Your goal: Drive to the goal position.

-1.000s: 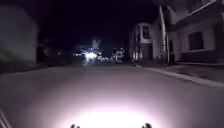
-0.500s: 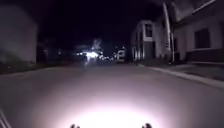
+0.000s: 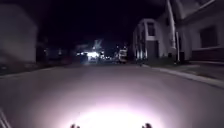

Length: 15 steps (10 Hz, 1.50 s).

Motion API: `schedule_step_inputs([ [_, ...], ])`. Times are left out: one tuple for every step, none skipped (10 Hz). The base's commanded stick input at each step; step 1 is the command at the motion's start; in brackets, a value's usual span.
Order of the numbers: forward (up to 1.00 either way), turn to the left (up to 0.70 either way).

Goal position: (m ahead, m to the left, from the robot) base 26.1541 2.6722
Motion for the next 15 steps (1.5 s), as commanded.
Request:
schedule_step_inputs([
  [0.85,0.00],
  [0.85,0.00],
  [0.85,0.00],
  [0.85,0.00],
  [0.85,0.00],
  [0.85,0.00],
  [0.85,0.00],
  [0.85,0.00],
  [0.85,0.00],
  [0.85,0.00],
  [0.85,0.00],
  [0.85,0.00],
  [0.85,0.00],
  [0.85,-0.23],
  [0.85,-0.34],
])
